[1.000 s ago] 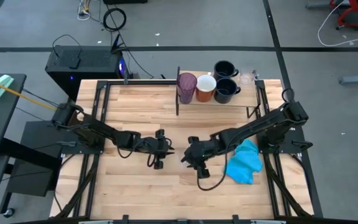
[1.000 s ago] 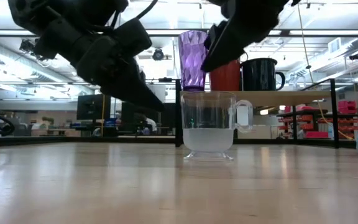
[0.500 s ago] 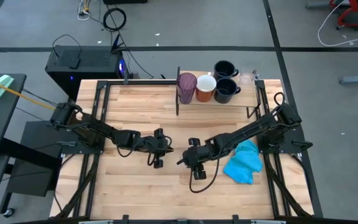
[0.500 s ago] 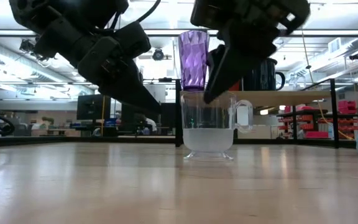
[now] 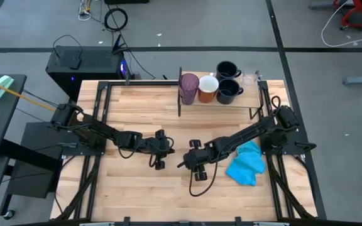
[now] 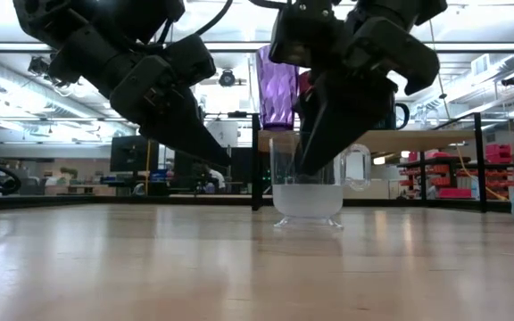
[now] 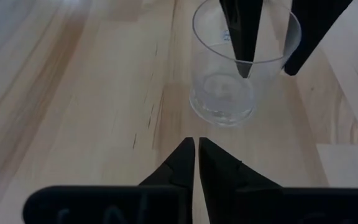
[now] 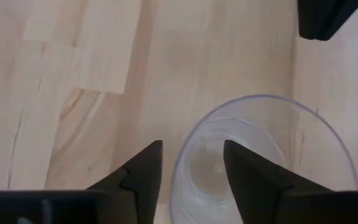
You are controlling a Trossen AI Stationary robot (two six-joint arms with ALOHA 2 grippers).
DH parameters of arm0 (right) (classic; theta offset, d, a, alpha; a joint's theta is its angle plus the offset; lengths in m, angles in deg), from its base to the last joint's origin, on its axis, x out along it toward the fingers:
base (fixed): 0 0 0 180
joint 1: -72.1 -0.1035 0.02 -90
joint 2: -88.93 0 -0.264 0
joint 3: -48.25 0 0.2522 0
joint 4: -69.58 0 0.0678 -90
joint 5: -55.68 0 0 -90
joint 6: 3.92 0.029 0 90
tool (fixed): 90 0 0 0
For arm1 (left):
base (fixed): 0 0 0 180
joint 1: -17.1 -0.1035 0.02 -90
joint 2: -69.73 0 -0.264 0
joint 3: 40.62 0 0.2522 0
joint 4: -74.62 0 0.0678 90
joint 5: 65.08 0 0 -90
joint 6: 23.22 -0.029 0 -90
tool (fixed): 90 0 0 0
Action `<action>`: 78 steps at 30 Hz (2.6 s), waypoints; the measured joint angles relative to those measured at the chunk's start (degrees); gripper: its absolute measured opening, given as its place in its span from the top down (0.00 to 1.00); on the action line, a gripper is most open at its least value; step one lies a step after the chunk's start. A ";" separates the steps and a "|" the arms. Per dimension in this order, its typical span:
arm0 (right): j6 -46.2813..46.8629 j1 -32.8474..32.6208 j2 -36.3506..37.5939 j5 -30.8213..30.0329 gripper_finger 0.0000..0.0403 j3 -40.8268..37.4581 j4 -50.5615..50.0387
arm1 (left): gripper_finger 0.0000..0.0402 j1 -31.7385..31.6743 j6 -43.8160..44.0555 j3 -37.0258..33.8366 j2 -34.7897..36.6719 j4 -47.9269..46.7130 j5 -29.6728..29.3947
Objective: Stack small to large cups/mugs on shelf
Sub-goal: Put the transparent mug on the shelf
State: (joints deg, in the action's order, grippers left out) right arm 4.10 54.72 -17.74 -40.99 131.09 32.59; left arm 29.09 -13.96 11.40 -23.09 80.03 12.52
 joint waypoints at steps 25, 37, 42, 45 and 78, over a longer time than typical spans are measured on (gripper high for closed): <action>-2.31 0.75 9.81 3.46 0.99 -0.04 -19.48 | 0.94 0.24 -0.59 0.07 0.68 -1.05 0.03; -7.18 2.39 25.16 6.65 1.00 -0.07 -44.55 | 0.94 0.21 -1.93 0.04 4.46 -2.50 0.00; -9.40 4.88 30.75 4.99 1.00 -0.07 -49.09 | 0.96 0.21 -2.89 0.04 4.46 -2.43 0.01; -10.04 7.39 33.96 5.02 1.00 -0.07 -51.22 | 0.95 0.21 -3.00 0.04 4.46 -2.45 0.00; -19.42 36.15 42.71 -0.79 1.00 5.07 -62.65 | 0.95 0.22 -5.62 0.02 4.44 -4.35 0.02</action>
State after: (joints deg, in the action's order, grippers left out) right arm -15.32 90.87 24.97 -41.78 136.16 -30.05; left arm 29.31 -19.58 11.42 -18.65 75.69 12.53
